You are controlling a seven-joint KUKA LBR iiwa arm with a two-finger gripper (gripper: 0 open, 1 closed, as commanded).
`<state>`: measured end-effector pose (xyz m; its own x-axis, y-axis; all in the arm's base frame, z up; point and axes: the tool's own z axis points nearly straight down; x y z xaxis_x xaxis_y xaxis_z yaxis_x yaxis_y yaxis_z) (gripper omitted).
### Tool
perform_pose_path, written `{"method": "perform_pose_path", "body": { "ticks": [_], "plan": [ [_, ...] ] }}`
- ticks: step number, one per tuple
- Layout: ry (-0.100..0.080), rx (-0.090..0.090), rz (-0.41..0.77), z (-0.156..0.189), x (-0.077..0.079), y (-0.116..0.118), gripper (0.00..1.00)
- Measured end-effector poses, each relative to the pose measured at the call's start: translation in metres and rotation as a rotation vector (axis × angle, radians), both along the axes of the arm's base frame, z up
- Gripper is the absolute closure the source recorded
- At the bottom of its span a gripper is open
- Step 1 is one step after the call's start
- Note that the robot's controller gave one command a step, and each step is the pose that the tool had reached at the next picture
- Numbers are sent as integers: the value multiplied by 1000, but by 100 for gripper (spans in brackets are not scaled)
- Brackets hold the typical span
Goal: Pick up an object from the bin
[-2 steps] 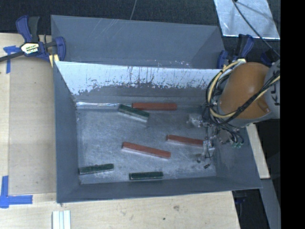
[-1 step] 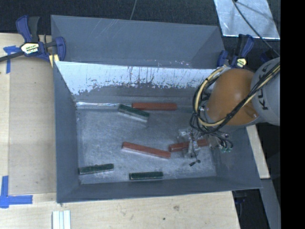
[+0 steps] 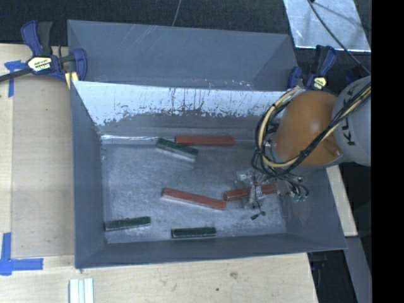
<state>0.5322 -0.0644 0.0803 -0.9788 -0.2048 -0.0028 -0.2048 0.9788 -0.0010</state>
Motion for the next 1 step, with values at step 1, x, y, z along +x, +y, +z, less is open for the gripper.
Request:
{"method": "perform_pose_path", "body": {
  "ticks": [1],
  "plan": [
    [0,0,-32,131,-18,-32,100]
  ]
}}
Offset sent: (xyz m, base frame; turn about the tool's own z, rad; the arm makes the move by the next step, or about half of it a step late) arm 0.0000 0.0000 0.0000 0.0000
